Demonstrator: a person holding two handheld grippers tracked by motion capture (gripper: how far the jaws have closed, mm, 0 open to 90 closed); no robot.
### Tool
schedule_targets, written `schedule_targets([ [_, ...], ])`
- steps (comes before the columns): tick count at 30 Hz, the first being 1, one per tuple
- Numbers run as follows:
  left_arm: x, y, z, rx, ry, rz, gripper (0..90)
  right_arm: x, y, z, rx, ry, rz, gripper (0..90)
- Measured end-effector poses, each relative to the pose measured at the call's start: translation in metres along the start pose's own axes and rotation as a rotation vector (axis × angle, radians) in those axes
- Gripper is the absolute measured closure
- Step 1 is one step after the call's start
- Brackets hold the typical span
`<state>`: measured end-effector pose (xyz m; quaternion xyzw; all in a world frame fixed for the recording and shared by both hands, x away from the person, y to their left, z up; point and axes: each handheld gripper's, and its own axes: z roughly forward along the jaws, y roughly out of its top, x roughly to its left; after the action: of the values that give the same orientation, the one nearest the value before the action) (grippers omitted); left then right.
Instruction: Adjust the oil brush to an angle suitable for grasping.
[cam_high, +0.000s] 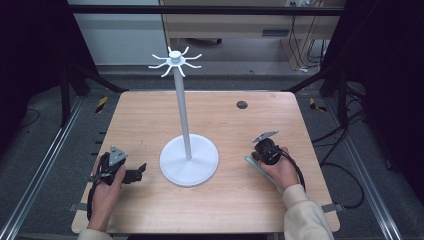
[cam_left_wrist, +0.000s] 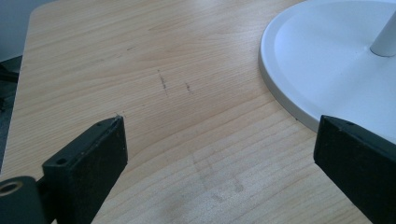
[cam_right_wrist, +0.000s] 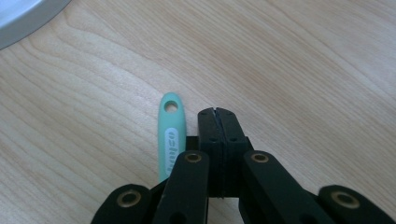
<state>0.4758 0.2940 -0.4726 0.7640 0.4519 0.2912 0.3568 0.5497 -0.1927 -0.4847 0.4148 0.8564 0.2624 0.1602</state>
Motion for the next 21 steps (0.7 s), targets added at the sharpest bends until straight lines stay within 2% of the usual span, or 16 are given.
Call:
schedule_targets([
  [11, 0.0, 0.0, 0.0, 0.0, -0.001, -0.002, 2.4, 0.012, 0.002, -0.001, 0.014, 0.05, -0.041, 90.0],
  [14, 0.0, 0.0, 0.0, 0.001, -0.003, 0.001, 2.4, 0.016, 0.003, -0.002, 0.02, 0.071, -0.076, 90.0],
  [20, -0.001, 0.0, 0.0, 0.0, -0.005, -0.001, 2.4, 0.03, 0.005, -0.003, 0.037, 0.117, -0.115, 90.0],
  [21, -0.001, 0.0, 0.0, 0.0, -0.005, -0.001, 2.4, 0.033, 0.005, -0.004, 0.043, 0.135, -0.132, 90.0],
])
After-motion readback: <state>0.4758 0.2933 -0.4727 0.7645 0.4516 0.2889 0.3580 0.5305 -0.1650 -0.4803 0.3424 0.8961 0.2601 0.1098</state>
